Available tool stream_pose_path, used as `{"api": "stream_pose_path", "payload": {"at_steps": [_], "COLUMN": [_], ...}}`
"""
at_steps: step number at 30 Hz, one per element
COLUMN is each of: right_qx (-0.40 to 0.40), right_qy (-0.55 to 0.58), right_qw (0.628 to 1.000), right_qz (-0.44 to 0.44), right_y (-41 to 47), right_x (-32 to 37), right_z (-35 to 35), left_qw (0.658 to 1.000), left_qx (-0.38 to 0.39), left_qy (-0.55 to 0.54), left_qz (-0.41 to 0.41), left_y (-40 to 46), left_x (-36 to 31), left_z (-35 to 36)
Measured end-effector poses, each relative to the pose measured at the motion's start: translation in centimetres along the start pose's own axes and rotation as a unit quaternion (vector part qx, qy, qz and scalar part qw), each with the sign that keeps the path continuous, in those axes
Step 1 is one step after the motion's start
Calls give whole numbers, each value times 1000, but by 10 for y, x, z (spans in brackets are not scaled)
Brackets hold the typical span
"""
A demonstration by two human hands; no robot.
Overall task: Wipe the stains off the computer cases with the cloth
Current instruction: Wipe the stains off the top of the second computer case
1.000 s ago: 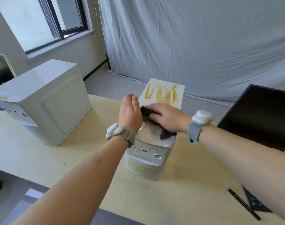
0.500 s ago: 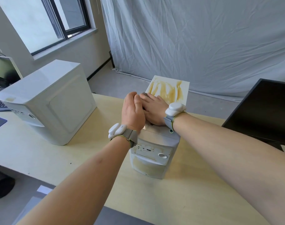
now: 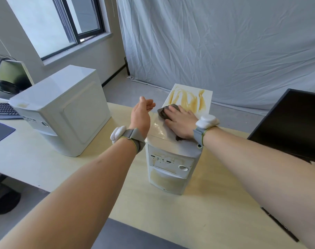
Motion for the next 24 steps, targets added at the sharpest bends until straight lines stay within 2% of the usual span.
{"api": "stream_pose_path", "payload": {"at_steps": [5,8,13,15,16,18,21,24], "right_qx": [-43,-87,-32,-9,-3,-37,-101,-111], "right_qy": [-6,-12,6,43,78,123,97,81], "right_qw": [985,973,959,967,976,985,990,989], "right_qz": [-168,-213,-281,-250,-205,-116,-12,52], "right_y": [-22,-41,-79,-90,-91,-86,-69,-44], "right_x": [66,70,45,26,15,-2,-26,-45], "right_z": [34,37,32,26,22,13,-2,-8], "left_qw": [999,992,981,976,968,935,878,850], "left_qx": [9,41,49,38,34,42,74,99], "left_qy": [45,101,149,182,214,322,451,490], "left_qz": [22,59,111,117,125,145,138,167], "left_y": [1,-6,-13,-9,-6,-5,-3,4], "left_x": [-6,-12,-21,-21,-21,-19,-13,-12], "left_z": [-2,7,16,19,22,26,39,56]}}
Point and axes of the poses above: each hand's wrist, its own y-axis towards the middle knuckle, its own z-axis out of the palm, x = y × z, the point moved 5 cm from there along y, towards the middle knuckle, and after that the axes turned 10 degrees about y, right-handed, at the moved point
